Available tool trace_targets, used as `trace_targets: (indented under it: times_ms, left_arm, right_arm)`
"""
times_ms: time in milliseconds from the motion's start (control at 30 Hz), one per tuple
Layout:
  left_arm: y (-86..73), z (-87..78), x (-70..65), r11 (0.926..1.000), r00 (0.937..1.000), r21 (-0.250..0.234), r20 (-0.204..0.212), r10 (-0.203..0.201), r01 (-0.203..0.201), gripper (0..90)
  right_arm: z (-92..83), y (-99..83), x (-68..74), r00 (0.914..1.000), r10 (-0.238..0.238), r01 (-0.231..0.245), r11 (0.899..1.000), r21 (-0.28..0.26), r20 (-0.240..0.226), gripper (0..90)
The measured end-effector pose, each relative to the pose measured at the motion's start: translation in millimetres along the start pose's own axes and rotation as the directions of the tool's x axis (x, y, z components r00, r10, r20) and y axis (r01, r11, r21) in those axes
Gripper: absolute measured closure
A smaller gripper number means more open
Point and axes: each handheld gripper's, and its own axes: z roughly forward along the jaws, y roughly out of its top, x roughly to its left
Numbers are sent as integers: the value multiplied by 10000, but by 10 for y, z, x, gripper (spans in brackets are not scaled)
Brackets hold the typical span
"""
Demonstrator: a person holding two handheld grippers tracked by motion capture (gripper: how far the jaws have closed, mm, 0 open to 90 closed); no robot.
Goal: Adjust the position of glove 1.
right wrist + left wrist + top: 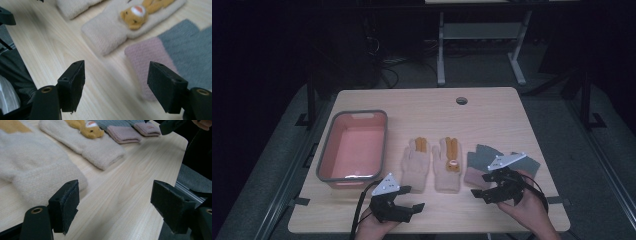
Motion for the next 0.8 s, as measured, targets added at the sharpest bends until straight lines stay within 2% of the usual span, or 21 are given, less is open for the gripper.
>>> trace_targets:
  times_ms: [100,433,533,633,800]
  left_arm:
    - [-2,2,0,10000,10000,8,-21,2,-2,231]
    - [-2,-6,0,9999,9999,-28,-15,113,-114,231]
    - [-3,0,2,10000,10000,-13,9,89,-89,231]
    - [-9,2,-12,9997,9999,-180,-37,-145,144,231]
    - [-8,-25,-12,9997,10000,-216,-31,-61,60,231]
  right_arm:
    - [-7,61,5,10000,-2,2,10000,47,15,305]
    - [83,350,23,9987,-507,506,9980,368,9,305]
    - [118,434,29,9980,-629,631,9968,486,-53,304]
    - [140,513,29,9971,-760,761,9951,627,-43,305]
    - [172,642,23,9949,-1007,1006,9921,747,-25,305]
